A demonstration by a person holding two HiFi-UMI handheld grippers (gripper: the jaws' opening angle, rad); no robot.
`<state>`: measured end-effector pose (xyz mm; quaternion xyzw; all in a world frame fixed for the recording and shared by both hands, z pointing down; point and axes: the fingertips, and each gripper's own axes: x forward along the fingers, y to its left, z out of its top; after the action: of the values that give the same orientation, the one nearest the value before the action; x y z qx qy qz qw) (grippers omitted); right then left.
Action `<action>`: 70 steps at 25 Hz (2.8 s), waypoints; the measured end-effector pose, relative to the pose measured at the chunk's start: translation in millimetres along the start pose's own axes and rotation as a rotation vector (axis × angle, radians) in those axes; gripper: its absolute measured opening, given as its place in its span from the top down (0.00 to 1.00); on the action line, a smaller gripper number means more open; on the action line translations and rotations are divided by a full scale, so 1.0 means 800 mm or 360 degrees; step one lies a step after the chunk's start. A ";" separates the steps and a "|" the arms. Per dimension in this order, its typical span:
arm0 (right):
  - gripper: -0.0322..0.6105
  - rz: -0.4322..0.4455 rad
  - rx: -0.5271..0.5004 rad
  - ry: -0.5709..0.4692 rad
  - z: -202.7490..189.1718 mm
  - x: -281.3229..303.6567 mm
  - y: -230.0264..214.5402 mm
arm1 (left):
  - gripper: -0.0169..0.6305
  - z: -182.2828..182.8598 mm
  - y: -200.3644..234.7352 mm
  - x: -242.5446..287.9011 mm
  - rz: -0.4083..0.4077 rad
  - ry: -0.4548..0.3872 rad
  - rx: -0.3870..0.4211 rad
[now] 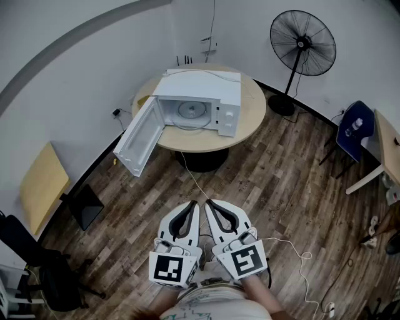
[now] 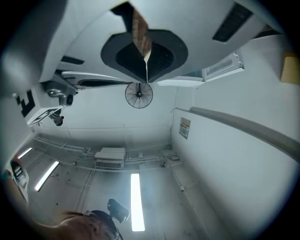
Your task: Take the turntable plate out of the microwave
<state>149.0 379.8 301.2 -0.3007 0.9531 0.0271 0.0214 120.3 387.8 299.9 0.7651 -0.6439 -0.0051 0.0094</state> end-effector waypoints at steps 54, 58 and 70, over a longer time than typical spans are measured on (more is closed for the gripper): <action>0.96 -0.0303 0.0037 0.0121 -0.060 0.333 -0.091 | 0.95 -0.031 0.277 0.226 -0.0329 0.0106 -0.0163; 0.96 -0.0277 0.0029 0.0141 -0.066 0.345 -0.096 | 0.95 -0.035 0.289 0.233 -0.0281 0.0115 -0.0171; 0.96 -0.0265 0.0037 0.0085 -0.066 0.405 -0.175 | 0.95 -0.033 0.311 0.327 -0.0239 0.0086 -0.0186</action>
<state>-36.7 76.6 329.9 -0.3792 0.9253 0.0063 0.0017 -79.5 87.6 332.7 0.8092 -0.5828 -0.0225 0.0710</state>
